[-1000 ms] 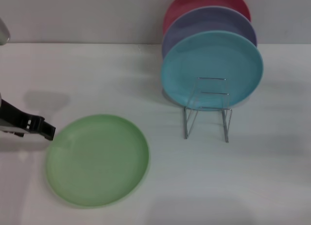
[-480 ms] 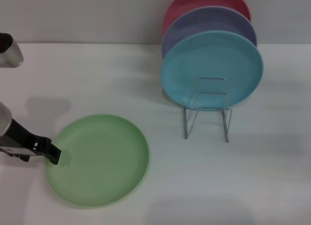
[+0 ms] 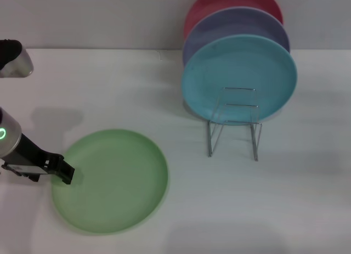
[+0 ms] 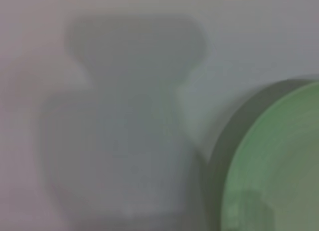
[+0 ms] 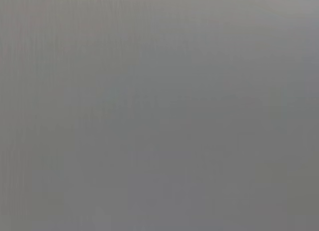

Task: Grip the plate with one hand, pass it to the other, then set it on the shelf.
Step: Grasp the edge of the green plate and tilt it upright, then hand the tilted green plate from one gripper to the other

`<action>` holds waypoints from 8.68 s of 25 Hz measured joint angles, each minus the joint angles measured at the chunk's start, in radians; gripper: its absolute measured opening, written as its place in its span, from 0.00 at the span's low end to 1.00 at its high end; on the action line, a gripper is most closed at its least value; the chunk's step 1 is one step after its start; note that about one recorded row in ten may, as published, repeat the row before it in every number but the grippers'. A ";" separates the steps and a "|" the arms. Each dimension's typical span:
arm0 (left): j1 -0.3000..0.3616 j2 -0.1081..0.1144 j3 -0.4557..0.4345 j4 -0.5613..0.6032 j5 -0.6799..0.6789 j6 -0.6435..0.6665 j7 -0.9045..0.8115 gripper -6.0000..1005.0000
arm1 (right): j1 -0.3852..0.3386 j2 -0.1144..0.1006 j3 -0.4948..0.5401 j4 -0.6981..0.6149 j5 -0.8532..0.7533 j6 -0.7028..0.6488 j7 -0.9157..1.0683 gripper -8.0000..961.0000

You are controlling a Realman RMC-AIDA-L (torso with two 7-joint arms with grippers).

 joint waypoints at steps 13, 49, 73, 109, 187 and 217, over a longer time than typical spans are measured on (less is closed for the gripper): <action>-0.006 0.003 0.000 -0.046 0.000 0.043 0.007 0.61 | 0.000 -0.001 -0.001 -0.005 0.000 0.000 0.006 0.68; -0.024 0.002 0.000 -0.085 0.000 0.044 0.018 0.22 | -0.011 0.008 0.000 -0.004 0.000 -0.036 0.007 0.68; -0.023 0.005 -0.008 -0.087 -0.004 0.052 0.040 0.07 | -0.012 0.008 0.000 -0.001 0.000 -0.037 0.010 0.68; 0.155 0.002 -0.250 -0.115 -0.267 0.809 0.409 0.04 | -0.061 0.035 -0.010 -0.004 -0.008 -0.015 0.057 0.68; 0.522 0.002 0.839 -0.501 -0.158 2.570 -0.089 0.04 | -0.153 0.064 -0.280 0.010 -0.011 -0.119 0.054 0.68; 0.525 -0.012 1.193 -0.469 -0.661 2.745 0.282 0.04 | -0.255 0.059 -0.684 0.365 -0.053 -0.334 -0.249 0.68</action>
